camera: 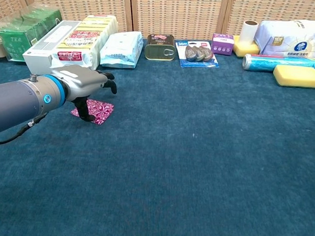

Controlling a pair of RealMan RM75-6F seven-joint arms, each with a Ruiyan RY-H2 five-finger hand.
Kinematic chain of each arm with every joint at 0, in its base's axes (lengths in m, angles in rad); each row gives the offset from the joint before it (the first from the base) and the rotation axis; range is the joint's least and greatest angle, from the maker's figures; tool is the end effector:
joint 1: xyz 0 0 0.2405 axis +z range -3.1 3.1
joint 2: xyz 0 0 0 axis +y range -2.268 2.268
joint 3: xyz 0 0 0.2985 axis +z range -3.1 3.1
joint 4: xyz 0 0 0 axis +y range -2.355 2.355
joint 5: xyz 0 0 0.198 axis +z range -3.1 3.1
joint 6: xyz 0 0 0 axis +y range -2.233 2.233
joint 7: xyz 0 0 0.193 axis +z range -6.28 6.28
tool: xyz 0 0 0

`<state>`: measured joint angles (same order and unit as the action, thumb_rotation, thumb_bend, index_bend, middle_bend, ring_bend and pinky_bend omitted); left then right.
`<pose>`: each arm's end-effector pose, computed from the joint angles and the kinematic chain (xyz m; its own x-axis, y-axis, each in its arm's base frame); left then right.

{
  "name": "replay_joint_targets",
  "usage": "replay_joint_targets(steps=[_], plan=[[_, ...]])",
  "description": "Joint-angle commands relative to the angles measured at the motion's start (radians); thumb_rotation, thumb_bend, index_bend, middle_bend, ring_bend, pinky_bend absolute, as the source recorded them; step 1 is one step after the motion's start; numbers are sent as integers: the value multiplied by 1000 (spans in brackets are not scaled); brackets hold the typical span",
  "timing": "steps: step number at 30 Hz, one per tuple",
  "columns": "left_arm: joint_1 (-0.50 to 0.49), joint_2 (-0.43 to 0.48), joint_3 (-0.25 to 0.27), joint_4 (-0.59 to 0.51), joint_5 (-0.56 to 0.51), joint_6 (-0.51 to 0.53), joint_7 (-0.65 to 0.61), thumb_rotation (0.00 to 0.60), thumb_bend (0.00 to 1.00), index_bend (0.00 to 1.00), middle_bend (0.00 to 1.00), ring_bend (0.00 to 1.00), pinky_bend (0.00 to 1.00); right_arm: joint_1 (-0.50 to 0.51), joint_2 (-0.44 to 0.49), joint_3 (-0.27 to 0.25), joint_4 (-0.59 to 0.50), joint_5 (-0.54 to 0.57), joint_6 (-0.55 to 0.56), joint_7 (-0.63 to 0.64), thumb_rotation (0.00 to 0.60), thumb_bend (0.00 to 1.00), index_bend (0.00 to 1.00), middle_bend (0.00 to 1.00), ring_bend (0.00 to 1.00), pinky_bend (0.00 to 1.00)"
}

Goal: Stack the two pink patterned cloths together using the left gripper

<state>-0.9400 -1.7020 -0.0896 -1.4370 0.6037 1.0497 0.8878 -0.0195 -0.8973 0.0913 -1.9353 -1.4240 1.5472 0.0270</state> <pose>-0.1608 0.4221 -0.0828 0.7222 0.3122 0.6173 0.6917 -0.3251 -0.6448 -0.3144 -0.2022 0.2566 0.2751 0.0595 0.9596 -0.9552 0.1304 0.2657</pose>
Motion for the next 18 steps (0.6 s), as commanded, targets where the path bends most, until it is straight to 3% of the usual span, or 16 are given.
replay_joint_targets(steps=[1, 5, 9, 15, 18], plan=[[8, 16, -3, -19, -17, 7, 3, 600, 280, 111, 0, 3, 72, -1, 1, 0, 0, 0, 1, 3, 600, 0, 0, 0, 0, 0], [26, 62, -6, -64, -13, -1, -31, 600, 279, 101, 0, 3, 72, -1, 3, 0, 1, 0, 1, 7, 600, 0, 0, 0, 0, 0], [62, 125, 3, -118, 39, -1, -98, 600, 239, 14, 0, 3, 72, -1, 2, 0, 3, -1, 0, 6, 600, 0, 0, 0, 0, 0], [134, 226, 42, -203, 169, 28, -212, 600, 135, 0, 0, 0, 72, 1, -1, -1, 1, 0, -3, -4, 600, 0, 0, 0, 0, 0], [210, 308, 79, -266, 300, 97, -311, 600, 126, 0, 0, 0, 72, 1, -6, -2, 1, -2, -1, -15, 600, 0, 0, 0, 0, 0]])
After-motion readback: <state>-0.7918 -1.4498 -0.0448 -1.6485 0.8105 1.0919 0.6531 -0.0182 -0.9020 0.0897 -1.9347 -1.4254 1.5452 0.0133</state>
